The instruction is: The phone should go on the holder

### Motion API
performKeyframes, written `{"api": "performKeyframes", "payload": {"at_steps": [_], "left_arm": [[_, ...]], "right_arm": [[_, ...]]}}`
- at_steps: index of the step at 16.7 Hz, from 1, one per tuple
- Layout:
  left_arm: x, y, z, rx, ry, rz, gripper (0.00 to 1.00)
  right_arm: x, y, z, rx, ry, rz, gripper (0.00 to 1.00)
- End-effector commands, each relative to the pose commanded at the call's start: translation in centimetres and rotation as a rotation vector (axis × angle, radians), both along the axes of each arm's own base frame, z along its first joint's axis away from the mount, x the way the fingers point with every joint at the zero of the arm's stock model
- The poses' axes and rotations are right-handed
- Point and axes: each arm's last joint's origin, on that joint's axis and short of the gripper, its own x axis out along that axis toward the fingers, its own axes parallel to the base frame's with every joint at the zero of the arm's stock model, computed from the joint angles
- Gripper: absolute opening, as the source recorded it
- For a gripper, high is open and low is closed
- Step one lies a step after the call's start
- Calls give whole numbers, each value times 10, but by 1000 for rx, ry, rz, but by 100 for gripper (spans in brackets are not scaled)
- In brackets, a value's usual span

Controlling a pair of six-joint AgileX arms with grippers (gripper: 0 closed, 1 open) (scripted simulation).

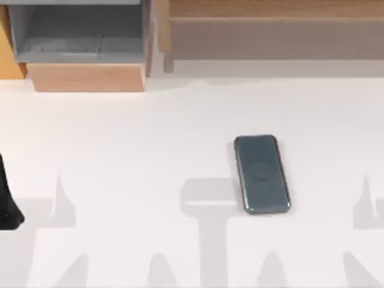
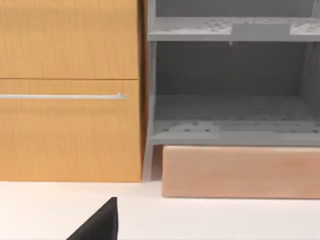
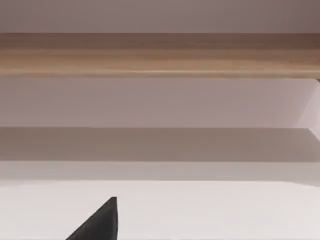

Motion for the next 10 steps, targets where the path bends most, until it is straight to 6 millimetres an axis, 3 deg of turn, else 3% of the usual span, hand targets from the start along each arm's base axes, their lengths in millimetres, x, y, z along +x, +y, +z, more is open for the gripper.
{"api": "performKeyframes", "payload": {"at_steps": [5,10], "left_arm": [[0,0,0,0,0,0,100],[0,0,0,0,0,0,100]], "right_arm": [[1,3,12,19,42,24,100],[16,15,67,86,250,104,100]]}}
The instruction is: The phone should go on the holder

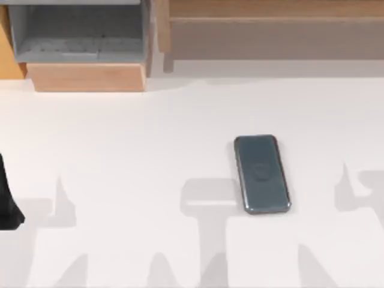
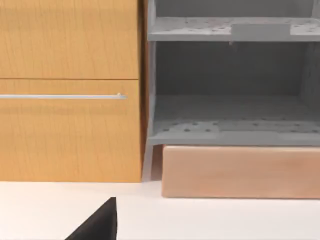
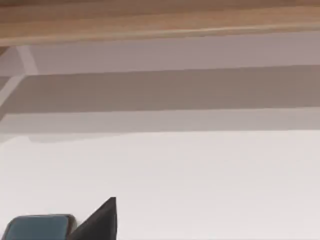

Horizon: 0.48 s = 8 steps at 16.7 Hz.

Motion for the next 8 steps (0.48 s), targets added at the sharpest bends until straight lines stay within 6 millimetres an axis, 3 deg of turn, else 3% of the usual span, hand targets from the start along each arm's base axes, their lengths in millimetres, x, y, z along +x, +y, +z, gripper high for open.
{"api": "performKeyframes", "payload": {"at_steps": [4,8], "left_arm": [[0,0,0,0,0,0,100],[0,0,0,0,0,0,100]], "right_arm": [[50,24,39,26,323,62,100],[123,69,39,-5,703,89,100]]}}
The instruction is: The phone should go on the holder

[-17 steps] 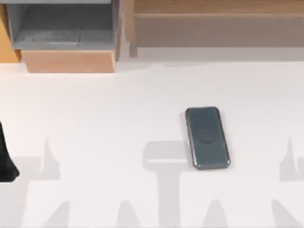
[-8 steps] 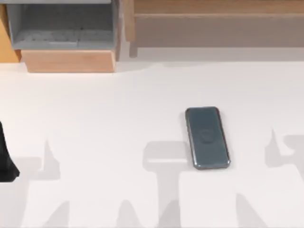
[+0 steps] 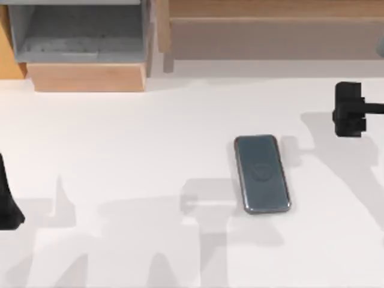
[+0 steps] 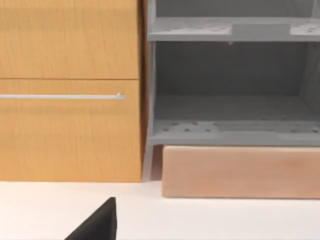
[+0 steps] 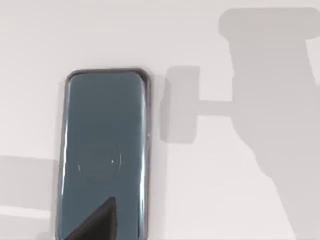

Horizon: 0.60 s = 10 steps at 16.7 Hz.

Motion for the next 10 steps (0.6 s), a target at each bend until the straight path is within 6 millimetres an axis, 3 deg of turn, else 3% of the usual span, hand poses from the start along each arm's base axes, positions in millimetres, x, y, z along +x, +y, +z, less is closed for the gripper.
{"api": "performKeyframes", "payload": {"at_steps": [5,10], "left_arm": [[0,0,0,0,0,0,100],[0,0,0,0,0,0,100]], "right_arm": [[72,69,-42,-101,368,20,100],[105,121,-78,-176,539,23,100]]}}
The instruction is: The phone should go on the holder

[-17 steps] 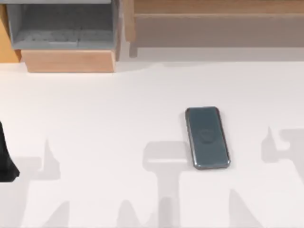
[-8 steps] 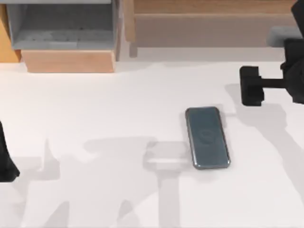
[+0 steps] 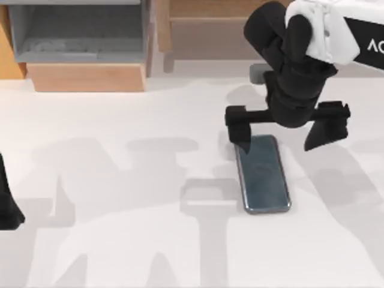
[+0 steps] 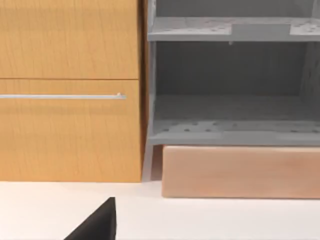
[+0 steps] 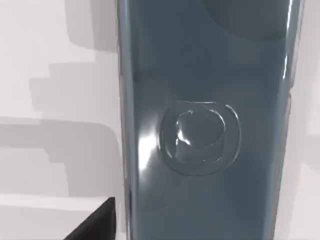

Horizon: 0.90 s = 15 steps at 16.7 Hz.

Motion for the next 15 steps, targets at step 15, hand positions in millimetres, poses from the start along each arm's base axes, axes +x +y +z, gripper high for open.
{"api": "performKeyframes", "payload": {"at_steps": [15], "left_arm": [[0,0,0,0,0,0,100]], "right_arm": [[11,16,-70,-15,27,2,100]]}}
